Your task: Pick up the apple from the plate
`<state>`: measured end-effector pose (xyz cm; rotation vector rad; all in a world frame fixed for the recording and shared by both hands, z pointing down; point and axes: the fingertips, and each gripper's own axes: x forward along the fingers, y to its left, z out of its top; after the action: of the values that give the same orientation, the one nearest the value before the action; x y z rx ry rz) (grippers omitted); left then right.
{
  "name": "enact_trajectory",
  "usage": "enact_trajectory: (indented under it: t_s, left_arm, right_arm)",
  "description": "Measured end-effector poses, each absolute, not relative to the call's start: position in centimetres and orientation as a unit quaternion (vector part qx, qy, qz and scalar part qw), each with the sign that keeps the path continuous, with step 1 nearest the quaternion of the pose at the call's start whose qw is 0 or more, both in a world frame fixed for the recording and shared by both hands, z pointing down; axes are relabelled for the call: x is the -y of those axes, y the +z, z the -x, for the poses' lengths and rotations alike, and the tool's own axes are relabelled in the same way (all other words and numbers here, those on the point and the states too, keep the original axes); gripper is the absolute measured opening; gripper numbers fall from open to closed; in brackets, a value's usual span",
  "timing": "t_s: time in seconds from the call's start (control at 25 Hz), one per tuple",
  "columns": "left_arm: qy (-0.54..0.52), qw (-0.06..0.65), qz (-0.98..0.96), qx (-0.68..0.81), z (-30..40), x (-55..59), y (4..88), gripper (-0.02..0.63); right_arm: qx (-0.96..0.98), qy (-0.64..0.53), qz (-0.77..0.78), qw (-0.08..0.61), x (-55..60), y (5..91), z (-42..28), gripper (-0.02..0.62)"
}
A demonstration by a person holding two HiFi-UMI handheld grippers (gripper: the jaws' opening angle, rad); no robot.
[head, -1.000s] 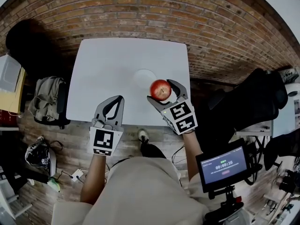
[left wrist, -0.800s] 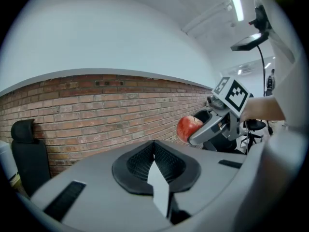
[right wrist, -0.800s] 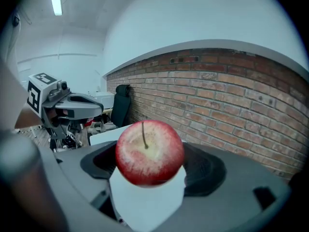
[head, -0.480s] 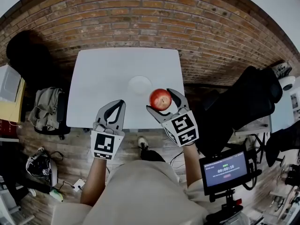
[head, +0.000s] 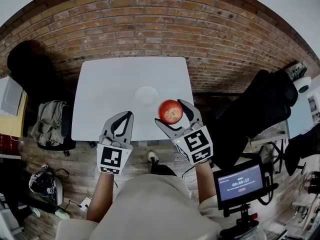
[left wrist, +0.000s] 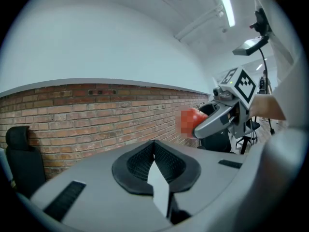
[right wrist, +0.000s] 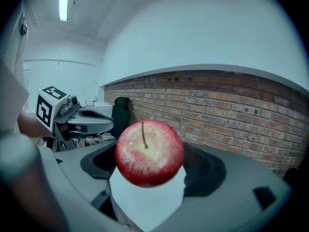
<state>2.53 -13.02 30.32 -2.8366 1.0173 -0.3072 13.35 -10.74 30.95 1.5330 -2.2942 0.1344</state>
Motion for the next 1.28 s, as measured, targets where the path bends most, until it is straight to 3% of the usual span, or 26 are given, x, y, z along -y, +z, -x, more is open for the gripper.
enact_trajectory:
  t_s: [1.28]
  left_arm:
    - [-0.098, 0.07, 0.937, -0.329, -2.5, 11.8, 29.3, 0.006]
  right_arm:
    - [0.817, 0.018, -0.555, 0.155, 9.2, 28.2, -13.0, 0.396]
